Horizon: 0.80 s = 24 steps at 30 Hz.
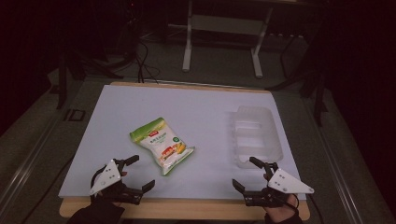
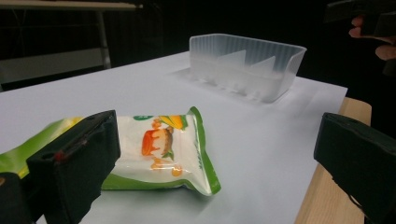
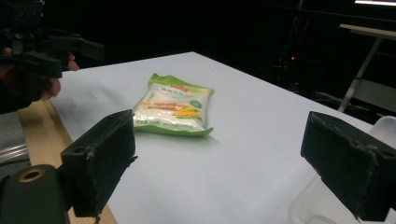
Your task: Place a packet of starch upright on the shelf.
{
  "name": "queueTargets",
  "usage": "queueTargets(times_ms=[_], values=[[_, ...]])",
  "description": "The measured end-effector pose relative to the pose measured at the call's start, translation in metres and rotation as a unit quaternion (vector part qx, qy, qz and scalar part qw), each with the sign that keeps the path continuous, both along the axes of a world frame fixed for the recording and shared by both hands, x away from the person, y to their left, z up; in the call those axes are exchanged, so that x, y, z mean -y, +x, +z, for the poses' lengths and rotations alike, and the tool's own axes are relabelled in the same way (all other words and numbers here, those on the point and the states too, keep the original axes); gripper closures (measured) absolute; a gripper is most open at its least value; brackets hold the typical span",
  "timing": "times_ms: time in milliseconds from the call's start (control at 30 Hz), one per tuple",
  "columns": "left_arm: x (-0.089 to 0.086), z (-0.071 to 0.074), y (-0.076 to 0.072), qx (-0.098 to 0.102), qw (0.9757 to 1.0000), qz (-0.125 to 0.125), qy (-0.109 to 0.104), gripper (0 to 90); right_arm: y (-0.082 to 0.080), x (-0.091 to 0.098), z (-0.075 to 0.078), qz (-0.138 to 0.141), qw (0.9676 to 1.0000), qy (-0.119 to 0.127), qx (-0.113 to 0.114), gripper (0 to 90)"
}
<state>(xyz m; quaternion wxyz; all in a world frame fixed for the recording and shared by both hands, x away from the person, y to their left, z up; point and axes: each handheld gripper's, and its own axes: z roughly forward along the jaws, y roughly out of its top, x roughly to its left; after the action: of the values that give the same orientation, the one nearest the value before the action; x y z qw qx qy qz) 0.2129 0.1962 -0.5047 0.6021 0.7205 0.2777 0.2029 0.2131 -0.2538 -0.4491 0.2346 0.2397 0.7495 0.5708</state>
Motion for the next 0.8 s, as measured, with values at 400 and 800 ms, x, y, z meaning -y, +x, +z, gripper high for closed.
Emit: queueTargets(times_ms=[400,800], values=[[0.011,0.018,-0.001,-0.055,0.9967,-0.060,-0.002,1.0,-0.003,-0.002,0.002,-0.003,0.9999,-0.015,0.004,10.0],[0.014,0.062,0.011,-0.024,0.9978,-0.062,0.006,0.9,-0.005,-0.005,0.006,-0.006,0.9999,-0.009,0.006,10.7]])
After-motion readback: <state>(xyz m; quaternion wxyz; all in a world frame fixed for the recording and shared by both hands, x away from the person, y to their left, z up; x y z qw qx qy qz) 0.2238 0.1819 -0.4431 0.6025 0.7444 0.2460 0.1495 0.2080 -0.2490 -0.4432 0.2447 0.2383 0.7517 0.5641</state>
